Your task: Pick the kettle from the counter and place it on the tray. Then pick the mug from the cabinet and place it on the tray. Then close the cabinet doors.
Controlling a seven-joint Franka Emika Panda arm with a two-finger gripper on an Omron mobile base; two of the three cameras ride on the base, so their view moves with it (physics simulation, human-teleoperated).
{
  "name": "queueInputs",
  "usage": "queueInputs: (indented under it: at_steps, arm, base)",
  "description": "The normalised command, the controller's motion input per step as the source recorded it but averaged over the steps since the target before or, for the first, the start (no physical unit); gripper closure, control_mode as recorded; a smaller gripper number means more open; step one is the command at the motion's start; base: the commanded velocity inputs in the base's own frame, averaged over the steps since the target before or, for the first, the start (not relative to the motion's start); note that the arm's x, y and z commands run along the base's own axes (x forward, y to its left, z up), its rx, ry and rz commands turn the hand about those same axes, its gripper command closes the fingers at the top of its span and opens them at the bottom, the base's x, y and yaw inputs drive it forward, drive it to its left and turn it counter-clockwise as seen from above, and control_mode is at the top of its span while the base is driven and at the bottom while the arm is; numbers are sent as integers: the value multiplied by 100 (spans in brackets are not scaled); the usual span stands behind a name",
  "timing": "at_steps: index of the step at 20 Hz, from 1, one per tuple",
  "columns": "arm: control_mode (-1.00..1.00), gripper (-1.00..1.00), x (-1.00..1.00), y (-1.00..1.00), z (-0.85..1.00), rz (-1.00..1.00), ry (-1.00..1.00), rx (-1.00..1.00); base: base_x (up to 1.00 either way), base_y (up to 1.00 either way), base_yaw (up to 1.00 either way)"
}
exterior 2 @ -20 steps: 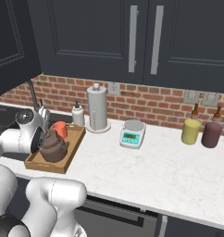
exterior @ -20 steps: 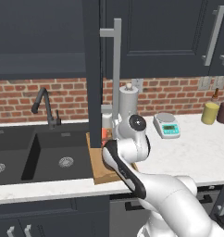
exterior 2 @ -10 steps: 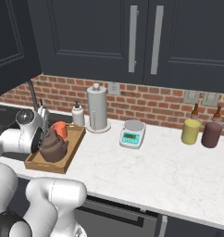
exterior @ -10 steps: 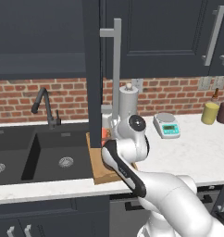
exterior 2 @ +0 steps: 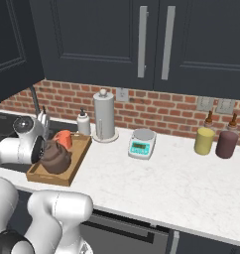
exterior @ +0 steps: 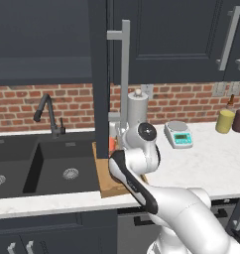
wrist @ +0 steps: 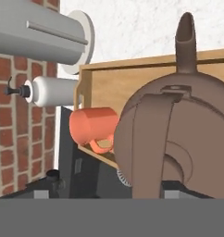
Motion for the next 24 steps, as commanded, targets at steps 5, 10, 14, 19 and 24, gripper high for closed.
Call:
queueInputs:
  at_steps: [5,10,14,19,24]
  arm:
    - [-100,-100,-11,0,9,0,-3,0]
    - [-100,-100,-8,0,20,0,0,0]
    - [-100,-100,-4,0,24,0,-2,0]
    - [-100,-100,-31,0,44,0,-10,0]
    - [-100,-100,-60,-16,40,-1,-13,0]
  base:
    - [0,0,0]
    - [0,0,0]
    - [0,0,0]
    - [0,0,0]
    - [0,0,0]
